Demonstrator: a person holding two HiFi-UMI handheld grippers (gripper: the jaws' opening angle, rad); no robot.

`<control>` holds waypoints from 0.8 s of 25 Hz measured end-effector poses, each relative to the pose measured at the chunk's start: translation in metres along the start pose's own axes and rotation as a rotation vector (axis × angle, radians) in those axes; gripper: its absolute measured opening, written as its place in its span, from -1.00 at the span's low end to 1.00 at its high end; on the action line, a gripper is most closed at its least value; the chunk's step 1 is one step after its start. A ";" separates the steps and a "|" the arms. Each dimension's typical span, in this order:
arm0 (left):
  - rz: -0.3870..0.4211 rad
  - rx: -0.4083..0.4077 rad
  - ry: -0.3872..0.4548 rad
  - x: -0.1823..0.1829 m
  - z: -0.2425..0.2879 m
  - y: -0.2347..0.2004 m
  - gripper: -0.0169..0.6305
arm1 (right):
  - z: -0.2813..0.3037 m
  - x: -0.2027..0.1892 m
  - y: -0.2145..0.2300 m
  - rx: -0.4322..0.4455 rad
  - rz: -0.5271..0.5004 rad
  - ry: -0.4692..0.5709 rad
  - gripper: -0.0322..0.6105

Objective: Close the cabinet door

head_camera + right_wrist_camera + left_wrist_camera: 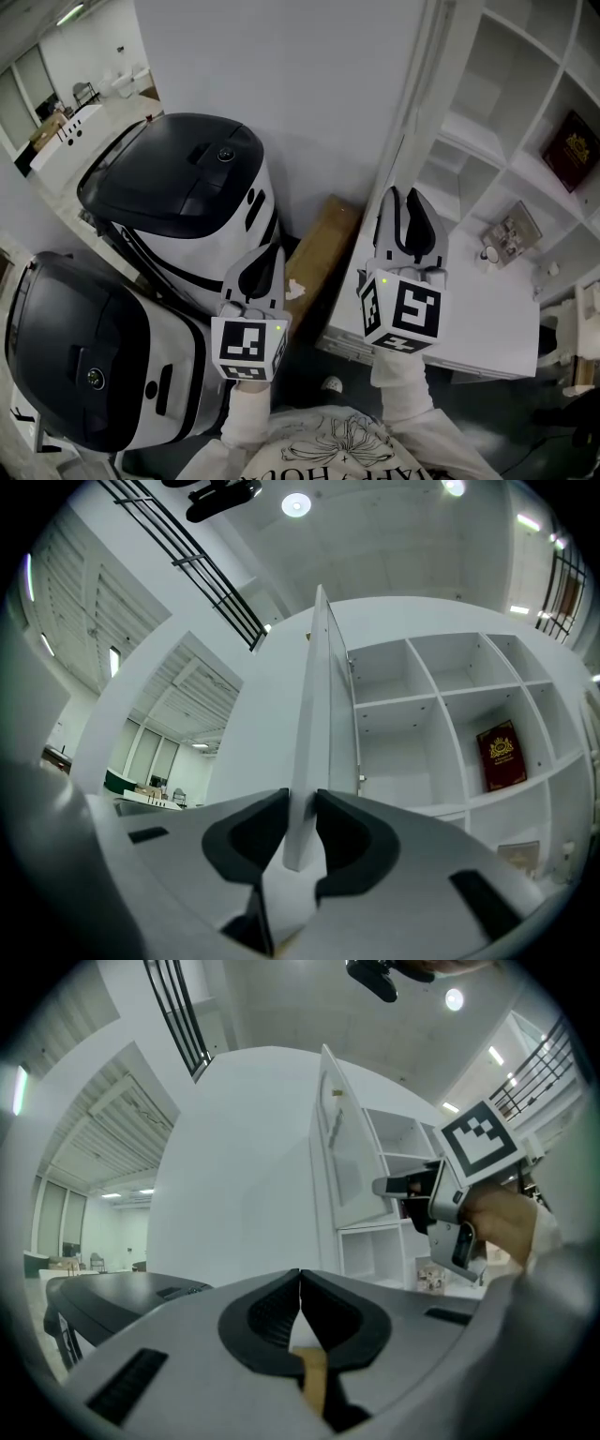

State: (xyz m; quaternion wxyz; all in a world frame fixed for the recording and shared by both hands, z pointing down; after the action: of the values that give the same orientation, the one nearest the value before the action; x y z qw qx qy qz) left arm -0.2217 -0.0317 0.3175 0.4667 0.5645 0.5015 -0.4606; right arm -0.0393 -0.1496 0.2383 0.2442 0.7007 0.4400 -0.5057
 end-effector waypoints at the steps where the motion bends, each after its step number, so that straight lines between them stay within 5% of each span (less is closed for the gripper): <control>1: 0.000 -0.001 -0.002 0.000 0.001 0.001 -0.93 | -0.001 0.000 0.001 0.004 0.000 0.002 -0.61; 20: -0.011 -0.094 0.019 0.002 0.032 0.043 -0.93 | -0.016 0.002 0.037 0.000 0.015 -0.005 -0.66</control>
State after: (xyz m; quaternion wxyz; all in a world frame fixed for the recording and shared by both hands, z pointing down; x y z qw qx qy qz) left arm -0.1805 -0.0654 0.3139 0.4854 0.5435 0.5301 -0.4335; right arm 0.0008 -0.1541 0.2387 0.2490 0.7027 0.4340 -0.5058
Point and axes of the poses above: the fingertips, and each gripper's own axes: z forward along the fingers, y to its right, x out of its top, the point moved 10 cm from there along -z, backward along the fingers, and after that the axes turned 9 degrees about y, right-handed, at the moved point
